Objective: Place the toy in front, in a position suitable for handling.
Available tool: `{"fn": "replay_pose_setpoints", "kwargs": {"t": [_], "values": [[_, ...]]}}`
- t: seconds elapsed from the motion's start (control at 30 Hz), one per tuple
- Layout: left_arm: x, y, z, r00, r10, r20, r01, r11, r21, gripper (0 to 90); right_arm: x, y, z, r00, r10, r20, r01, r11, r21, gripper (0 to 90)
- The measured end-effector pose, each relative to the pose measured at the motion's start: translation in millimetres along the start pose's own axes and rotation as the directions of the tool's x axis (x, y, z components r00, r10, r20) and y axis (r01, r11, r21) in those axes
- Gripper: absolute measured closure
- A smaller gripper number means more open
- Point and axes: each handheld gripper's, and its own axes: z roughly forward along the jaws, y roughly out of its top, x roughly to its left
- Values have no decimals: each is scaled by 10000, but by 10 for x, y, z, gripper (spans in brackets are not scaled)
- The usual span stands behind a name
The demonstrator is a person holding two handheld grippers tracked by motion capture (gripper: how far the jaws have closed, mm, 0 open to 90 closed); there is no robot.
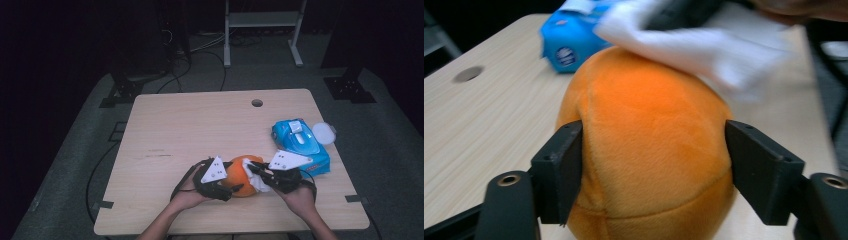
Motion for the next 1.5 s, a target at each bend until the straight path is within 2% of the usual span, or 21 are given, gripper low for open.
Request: {"fn": "replay_pose_setpoints", "kwargs": {"t": [0.07, 0.1, 0.13, 0.2, 0.3, 0.33, 0.37, 0.47, 0.6, 0.67, 0.7, 0.77, 0.87, 0.97, 1.03, 1.07, 1.17, 1.27, 1.33, 1.4, 1.5], "values": [[26, -1, -14, 9995, -245, 213, 249, 9995, -205, 229, -69, -40, -39, 9997, 103, 240, -106, 9999, 123, 835], [65, -6, -21, 9968, -753, 252, 764, 9960, -462, 229, -69, -40, -39, 9997, 103, 240, -106, 9999, 123, 835], [145, -12, -3, 9847, -1725, 248, 1735, 9836, -489, 205, -111, -90, -55, 9993, 254, 258, -260, 9994, 218, 835], [152, -12, 10, 9819, -1891, 146, 1895, 9810, -407, 209, -108, -96, -54, 9993, 231, 282, -239, 9993, 290, 835], [114, 11, 29, 9878, -1558, -46, 1557, 9876, -180, 246, -10, -67, -35, 9996, -161, 231, 153, 9994, 308, 835], [78, 19, 36, 9923, -1229, -121, 1226, 9922, -232, 264, 40, -41, -23, 9995, -301, 91, 298, 9991, 296, 835], [40, 23, 37, 9968, -784, -149, 781, 9967, -201, 290, 136, 28, 11, 9975, -299, -639, 299, 9996, -7, 835], [-58, 29, 25, 9976, 622, -310, -617, 9980, 153, 305, 220, 96, 38, 9958, -603, -691, 607, 9982, 31, 835], [-36, -13, -3, 9976, 691, -60, -691, 9976, 83, 314, 97, 66, 8, 9984, -275, -500, 275, 9996, -20, 835], [-12, -29, -9, 9992, 395, -9, -395, 9992, -44, 297, -9, 8, -34, 9997, -222, 139, 219, 9995, 213, 835], [53, -25, -21, 9990, -432, 116, 435, 9989, -190, 245, -86, -45, -48, 9997, 104, 204, -110, 9994, 315, 835], [135, -8, -21, 9860, -1653, 194, 1657, 9860, -185, 183, -129, -99, -52, 9993, 357, 135, -361, 9988, 329, 836], [132, -16, -1, 9845, -1746, 192, 1749, 9844, -171, 220, -65, -76, -58, 9998, 185, 28, -186, 9991, 374, 837], [45, 9, 24, 9938, -1112, -18, 1112, 9937, -114, 275, 45, -6, -23, 9997, -112, -212, 117, 9996, 257, 837], [-36, 41, 20, 9999, 22, -123, -21, 9999, 143, 283, 87, 20, -12, 9991, -239, -340, 247, 9995, 205, 837], [-94, 46, 13, 9957, 926, -25, -925, 9954, 260, 302, 150, 64, -6, 9977, -341, -589, 347, 9993, 100, 837], [-102, 33, 0, 9937, 1117, 127, -1120, 9935, 216, 319, 148, 87, -17, 9976, -465, -515, 470, 9989, 79, 837], [-25, -15, -21, 9973, 561, 469, -562, 9984, 6, 313, -25, 23, -56, 9999, -145, -65, 147, 9996, 223, 837], [43, -12, -19, 9978, -292, 596, 296, 9995, -70, 263, -95, -34, -67, 9999, 134, 26, -134, 9993, 345, 837], [61, 34, -2, 9899, -1270, 624, 1283, 9916, -177, 202, -110, -69, -62, 9997, 185, 128, -191, 9988, 457, 837], [9, 90, 20, 9909, -1290, 380, 1296, 9915, -144, 231, -102, -63, -49, 9999, 125, 84, -129, 9986, 510, 837]]}}
